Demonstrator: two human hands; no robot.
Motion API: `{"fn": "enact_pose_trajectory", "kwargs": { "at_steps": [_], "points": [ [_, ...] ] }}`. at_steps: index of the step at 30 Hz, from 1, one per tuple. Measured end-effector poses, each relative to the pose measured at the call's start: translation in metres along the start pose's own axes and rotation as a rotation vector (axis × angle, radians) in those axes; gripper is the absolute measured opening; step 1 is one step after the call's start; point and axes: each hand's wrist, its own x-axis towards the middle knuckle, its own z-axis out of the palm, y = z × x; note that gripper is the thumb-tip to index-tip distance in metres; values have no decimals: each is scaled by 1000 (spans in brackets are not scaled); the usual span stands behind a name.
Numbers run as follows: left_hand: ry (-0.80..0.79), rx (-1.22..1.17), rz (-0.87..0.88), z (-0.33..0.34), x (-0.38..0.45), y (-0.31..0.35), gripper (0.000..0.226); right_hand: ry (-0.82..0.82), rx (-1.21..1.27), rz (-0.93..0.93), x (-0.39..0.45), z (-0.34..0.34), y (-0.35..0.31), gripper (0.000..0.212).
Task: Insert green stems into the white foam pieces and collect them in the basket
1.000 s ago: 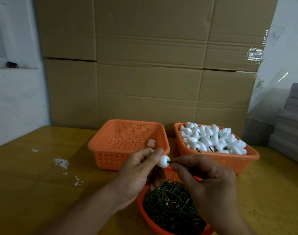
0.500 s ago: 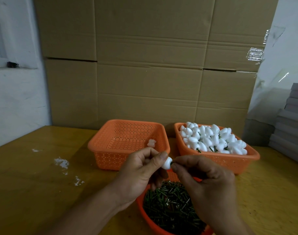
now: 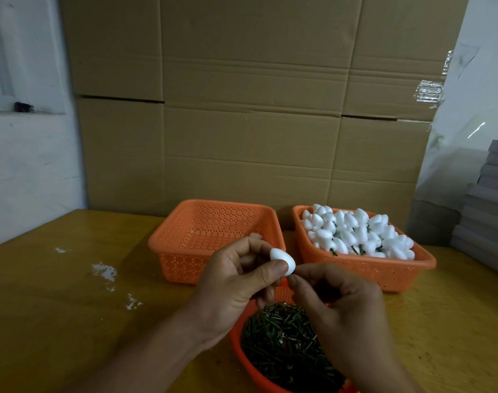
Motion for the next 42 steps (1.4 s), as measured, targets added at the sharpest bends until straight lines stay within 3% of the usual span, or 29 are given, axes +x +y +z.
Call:
{"fn": "enact_pose_trajectory", "kwargs": {
  "at_steps": [7, 12, 15, 24, 42],
  "points": [
    [-23, -6, 15, -1, 0, -1, 30, -47, 278, 186, 1, 3, -2, 24],
    [-22, 7, 22, -1, 0, -1, 30, -75, 393, 258, 2, 4, -5, 4],
    [-23, 13, 27, -1, 0, -2, 29, -88, 458, 283, 1, 5, -6, 13],
    [-31, 28, 43, 0, 0, -5, 32, -133, 518, 212, 0, 7, -10, 9],
    [-42, 124, 65, -1, 0, -6, 29, -152, 540, 247, 0, 9, -11, 11]
  ]
}}
